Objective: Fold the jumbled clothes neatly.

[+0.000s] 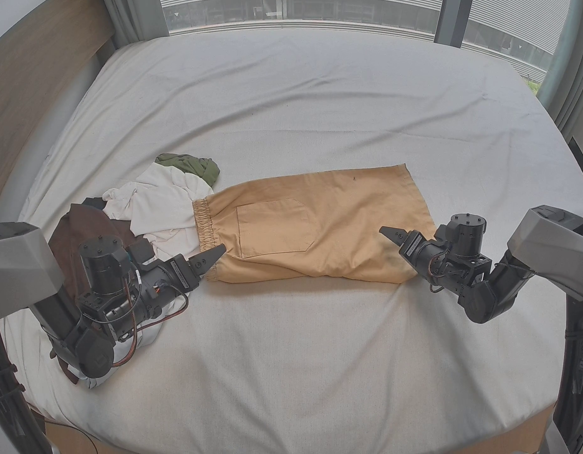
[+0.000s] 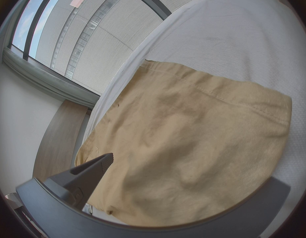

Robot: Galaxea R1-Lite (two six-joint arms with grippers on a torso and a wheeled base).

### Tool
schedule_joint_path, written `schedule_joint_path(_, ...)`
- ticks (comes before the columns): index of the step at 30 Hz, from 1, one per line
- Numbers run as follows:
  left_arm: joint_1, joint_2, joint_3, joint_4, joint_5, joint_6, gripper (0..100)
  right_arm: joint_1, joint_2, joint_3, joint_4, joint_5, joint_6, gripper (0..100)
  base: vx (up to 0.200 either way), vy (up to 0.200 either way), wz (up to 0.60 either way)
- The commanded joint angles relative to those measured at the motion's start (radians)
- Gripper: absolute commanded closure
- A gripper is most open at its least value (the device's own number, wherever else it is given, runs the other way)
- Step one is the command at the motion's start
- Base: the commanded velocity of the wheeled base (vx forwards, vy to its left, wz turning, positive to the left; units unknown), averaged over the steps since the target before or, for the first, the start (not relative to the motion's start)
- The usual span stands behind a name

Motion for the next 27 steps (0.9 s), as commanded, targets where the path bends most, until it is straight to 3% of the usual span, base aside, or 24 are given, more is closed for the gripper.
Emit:
schedule_joint_path(1,-0.001,0.002,0.000,0.000,0.001,-0.001,0,0.004,0.034,-0.016,0.000,-0.006,-0.001,0,0.000,0.000,0.00)
schedule_joint_path(4,-0.001,0.002,0.000,0.000,0.001,-0.001,0,0.013,0.046,-0.028,-0.001,-0.038,-0.004,0,0.000,0.000,0.00)
schedule_joint_path(5,-0.001,0.002,0.000,0.000,-0.001,-0.001,0,0.015,0.046,-0.028,-0.001,-0.043,-0.004,100,0.000,0.000,0.00)
schedule_joint_path(15,-0.001,0.002,-0.002,0.000,-0.001,-0.001,0,0.039,-0.012,0.027,0.011,-0.063,-0.013,100,0.000,0.000,0.00)
schedule_joint_path(27,-0.004,-0.003,0.003,0.001,-0.002,-0.001,0,0.074,-0.175,0.256,0.011,-0.066,-0.119,100,0.000,0.000,0.00)
